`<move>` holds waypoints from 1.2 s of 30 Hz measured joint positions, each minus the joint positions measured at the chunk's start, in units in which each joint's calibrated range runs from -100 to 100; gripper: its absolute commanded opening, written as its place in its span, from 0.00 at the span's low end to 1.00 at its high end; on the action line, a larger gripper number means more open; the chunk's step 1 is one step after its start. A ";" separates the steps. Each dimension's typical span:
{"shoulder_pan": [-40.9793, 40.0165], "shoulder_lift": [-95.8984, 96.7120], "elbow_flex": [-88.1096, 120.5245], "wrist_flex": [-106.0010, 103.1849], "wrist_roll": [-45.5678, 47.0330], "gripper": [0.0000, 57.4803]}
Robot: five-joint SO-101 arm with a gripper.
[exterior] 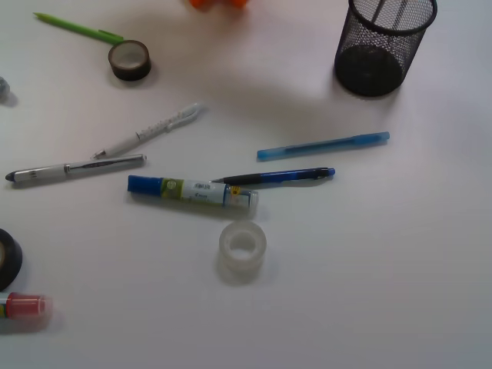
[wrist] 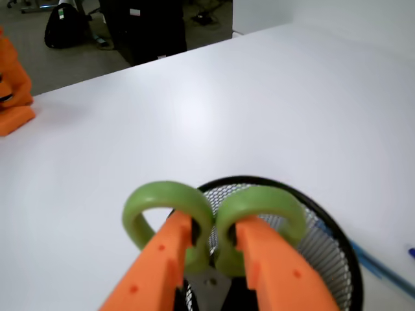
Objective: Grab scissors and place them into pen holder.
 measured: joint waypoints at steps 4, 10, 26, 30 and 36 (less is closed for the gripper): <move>-1.70 -2.00 2.52 0.00 -0.93 0.70; -1.70 -3.57 2.96 0.00 -1.03 0.81; 24.27 -3.66 -23.09 38.79 21.10 0.80; 36.85 -3.57 -25.61 45.44 30.92 0.65; 48.17 -3.66 -19.59 40.17 42.39 0.37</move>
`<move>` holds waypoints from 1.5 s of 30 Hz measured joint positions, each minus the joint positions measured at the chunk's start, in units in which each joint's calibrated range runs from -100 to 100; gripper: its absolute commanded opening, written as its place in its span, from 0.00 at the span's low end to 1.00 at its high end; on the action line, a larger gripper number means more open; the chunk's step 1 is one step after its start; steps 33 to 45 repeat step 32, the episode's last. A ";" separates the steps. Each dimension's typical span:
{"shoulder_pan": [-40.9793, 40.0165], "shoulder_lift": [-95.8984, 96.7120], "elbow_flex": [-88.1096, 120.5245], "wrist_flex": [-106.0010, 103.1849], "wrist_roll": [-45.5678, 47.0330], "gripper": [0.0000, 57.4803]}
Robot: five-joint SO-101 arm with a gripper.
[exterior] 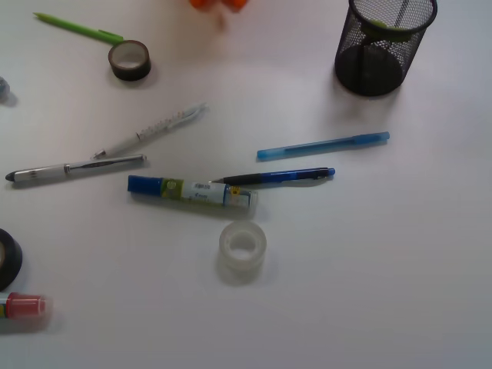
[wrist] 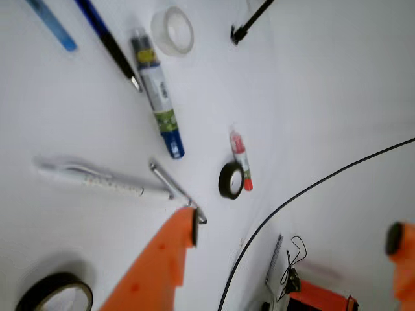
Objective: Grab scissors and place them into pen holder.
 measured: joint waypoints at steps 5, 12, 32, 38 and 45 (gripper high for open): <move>-0.07 -2.96 13.84 -3.71 3.71 0.17; -5.25 -20.64 26.06 5.18 6.89 0.04; -4.51 -24.30 33.15 11.75 7.13 0.02; -4.51 -24.30 33.15 11.75 7.13 0.02; -4.51 -24.30 33.15 11.75 7.13 0.02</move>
